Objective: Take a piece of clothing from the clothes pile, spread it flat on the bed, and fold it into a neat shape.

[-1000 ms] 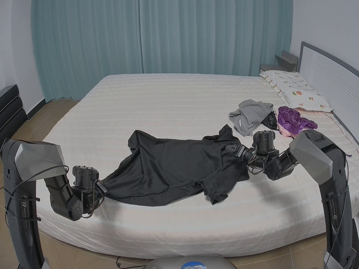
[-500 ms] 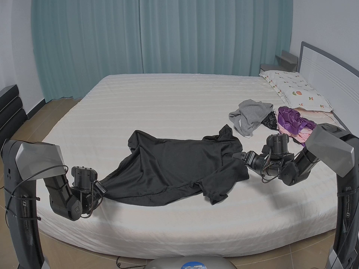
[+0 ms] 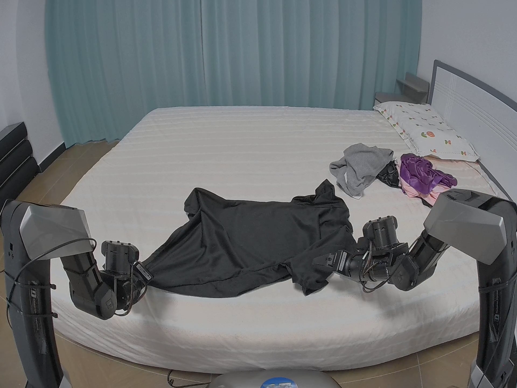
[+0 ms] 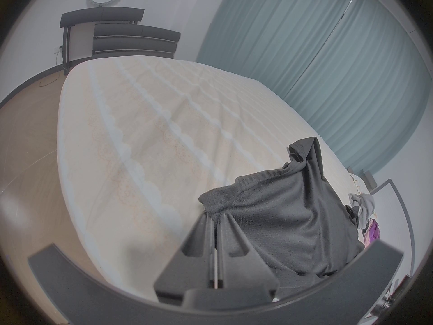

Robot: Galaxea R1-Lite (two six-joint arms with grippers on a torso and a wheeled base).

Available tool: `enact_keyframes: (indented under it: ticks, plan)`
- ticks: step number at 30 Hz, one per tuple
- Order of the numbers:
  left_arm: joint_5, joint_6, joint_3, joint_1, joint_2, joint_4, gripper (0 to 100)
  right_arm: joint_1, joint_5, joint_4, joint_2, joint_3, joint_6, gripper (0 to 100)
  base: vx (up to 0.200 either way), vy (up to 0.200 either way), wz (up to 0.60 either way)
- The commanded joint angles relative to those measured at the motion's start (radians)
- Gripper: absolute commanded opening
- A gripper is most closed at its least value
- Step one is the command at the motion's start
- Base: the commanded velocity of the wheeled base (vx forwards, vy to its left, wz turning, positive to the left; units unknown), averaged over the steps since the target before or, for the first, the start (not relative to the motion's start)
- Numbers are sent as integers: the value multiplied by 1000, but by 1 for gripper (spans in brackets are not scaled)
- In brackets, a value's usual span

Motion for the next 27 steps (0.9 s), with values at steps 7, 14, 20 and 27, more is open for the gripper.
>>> enact_keyframes:
  ticks: [7, 14, 20, 27]
  plan:
    - [-2, 0, 3, 0, -7, 0, 0, 14, 8, 80, 72, -120, 1, 100, 0, 0, 0]
    - [-2, 1, 6, 0, -7, 0, 0, 23, 11, 128, 67, -142, 10, 0, 0, 0, 0]
    - [-2, 9, 35, -5, -22, -1, 0, 5, 11, 123, -15, -71, 16, 0, 0, 0, 0]
    - [-4, 62, 109, -11, -97, 5, 0, -64, 46, 121, -193, 113, 5, 0, 0, 0, 0]
